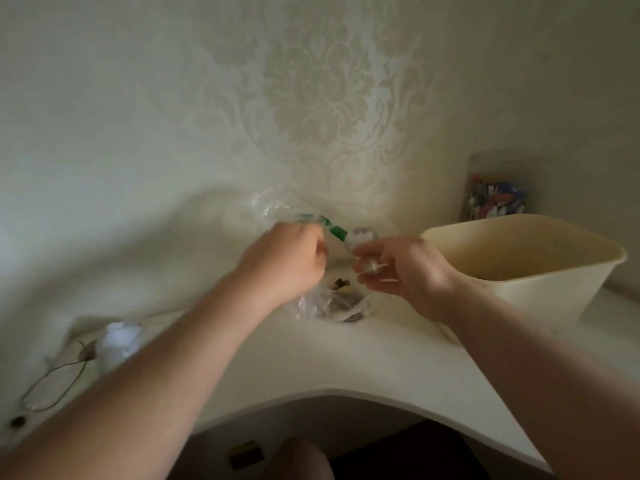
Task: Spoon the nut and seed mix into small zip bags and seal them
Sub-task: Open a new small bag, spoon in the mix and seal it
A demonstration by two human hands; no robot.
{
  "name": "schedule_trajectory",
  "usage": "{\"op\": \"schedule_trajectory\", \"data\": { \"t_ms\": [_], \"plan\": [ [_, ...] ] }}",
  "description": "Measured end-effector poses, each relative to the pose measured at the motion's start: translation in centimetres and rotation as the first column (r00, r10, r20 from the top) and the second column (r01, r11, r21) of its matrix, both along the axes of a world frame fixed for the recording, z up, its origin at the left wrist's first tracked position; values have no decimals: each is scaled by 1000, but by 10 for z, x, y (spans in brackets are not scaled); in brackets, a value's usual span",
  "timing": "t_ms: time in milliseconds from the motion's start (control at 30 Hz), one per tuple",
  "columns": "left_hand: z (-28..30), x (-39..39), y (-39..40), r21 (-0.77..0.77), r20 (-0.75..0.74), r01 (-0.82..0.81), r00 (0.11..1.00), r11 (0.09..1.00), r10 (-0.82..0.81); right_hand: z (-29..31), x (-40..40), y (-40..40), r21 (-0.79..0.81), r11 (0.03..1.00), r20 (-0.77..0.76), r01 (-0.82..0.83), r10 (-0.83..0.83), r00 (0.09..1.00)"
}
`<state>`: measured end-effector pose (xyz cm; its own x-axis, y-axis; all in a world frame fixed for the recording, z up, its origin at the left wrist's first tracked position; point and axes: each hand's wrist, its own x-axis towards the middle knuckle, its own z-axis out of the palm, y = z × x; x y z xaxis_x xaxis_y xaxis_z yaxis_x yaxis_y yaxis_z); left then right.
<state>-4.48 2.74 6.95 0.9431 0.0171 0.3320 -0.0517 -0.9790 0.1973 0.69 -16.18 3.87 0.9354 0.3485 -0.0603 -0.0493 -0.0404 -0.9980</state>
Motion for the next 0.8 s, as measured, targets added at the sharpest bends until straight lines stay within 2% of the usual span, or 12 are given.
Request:
{"op": "schedule_trajectory", "data": {
  "t_ms": [67, 133, 233, 300, 367, 433, 500, 567, 633, 700, 733, 800],
  "plan": [
    [-33, 5, -1, 168, -304, 14, 952, 986, 38, -1, 6, 2, 41, 999, 54, -36, 33, 998],
    [-60, 2, -13, 170, -451, 133, 891, 976, -42, -6, 7, 5, -45, 997, 172, -67, 74, 982],
    [-80, -4, -31, 79, -478, 202, 867, 976, -141, -16, 6, 10, -275, 961, 361, 23, 81, 929],
    [-86, -6, -35, -26, -464, 239, 857, 971, -223, -22, 7, 11, -421, 900, 502, 112, 128, 855],
    [-86, -10, -36, -158, -480, 264, 821, 951, -308, -32, 9, 9, -512, 843, 591, 165, 206, 780],
    [-81, -14, -35, -229, -517, 254, 787, 940, -338, -41, 14, 5, -548, 814, 613, 194, 233, 754],
    [-68, -12, -33, -248, -470, 217, 825, 944, -313, -49, 17, 0, -582, 775, 641, 248, 249, 726],
    [-47, -11, -25, -277, -307, 178, 915, 944, -262, -52, 18, -4, -585, 751, 685, 306, 257, 681],
    [-19, -12, -16, -132, -78, 148, 984, 980, -159, -51, 14, -7, -558, 765, 703, 322, 229, 674],
    [3, -10, -11, 96, 103, 102, 988, 990, -112, -50, 13, -9, -542, 776, 706, 322, 214, 675],
    [9, -6, -11, 137, 128, 84, 986, 987, -102, -49, 12, -10, -544, 772, 709, 329, 214, 672],
    [8, 7, -11, 165, 60, 65, 995, 984, -76, -47, 9, -10, -548, 760, 724, 349, 222, 654]
  ]
}}
